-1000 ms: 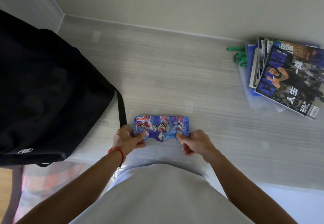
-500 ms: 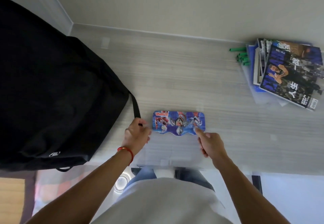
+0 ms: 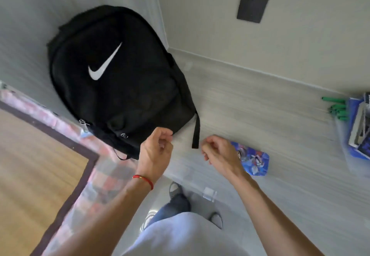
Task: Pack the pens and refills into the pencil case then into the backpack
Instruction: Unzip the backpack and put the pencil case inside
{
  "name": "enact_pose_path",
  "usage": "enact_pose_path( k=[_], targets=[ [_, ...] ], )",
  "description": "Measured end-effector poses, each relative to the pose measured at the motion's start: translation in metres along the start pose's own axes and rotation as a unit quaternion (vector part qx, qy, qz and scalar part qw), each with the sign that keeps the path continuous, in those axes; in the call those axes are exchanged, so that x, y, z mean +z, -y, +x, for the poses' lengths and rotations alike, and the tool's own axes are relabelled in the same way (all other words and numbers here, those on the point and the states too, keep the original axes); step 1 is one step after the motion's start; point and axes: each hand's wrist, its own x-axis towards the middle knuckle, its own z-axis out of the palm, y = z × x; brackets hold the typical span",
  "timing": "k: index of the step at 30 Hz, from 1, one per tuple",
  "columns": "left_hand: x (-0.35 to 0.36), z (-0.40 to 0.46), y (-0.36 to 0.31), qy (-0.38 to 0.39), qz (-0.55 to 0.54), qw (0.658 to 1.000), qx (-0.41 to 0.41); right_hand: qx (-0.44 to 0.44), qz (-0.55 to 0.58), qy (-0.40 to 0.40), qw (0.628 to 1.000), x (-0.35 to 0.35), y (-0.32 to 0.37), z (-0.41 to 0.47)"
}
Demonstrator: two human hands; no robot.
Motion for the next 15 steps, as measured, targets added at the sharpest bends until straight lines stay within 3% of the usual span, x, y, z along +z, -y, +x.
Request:
enact_pose_path(
  k=[6,12,15],
  targets=[
    [-0.081,-0.017,0.025,-0.15,0.031,0.988,-0.012,-0.166,-0.081,0.099,0.978,0.088,0.061,-0.005],
    [-0.138,0.015,0.048,-0.258,-0.044,0.964,-0.054,-0.274,-0.161,0.076,0.945,0.164,0.129,-0.006],
    [-0.16,0.03,0.064,-0.254,-0.042,0.966,-0.032,-0.296,-0.232,0.012,0.927,0.2,0.149,0.003]
  ],
)
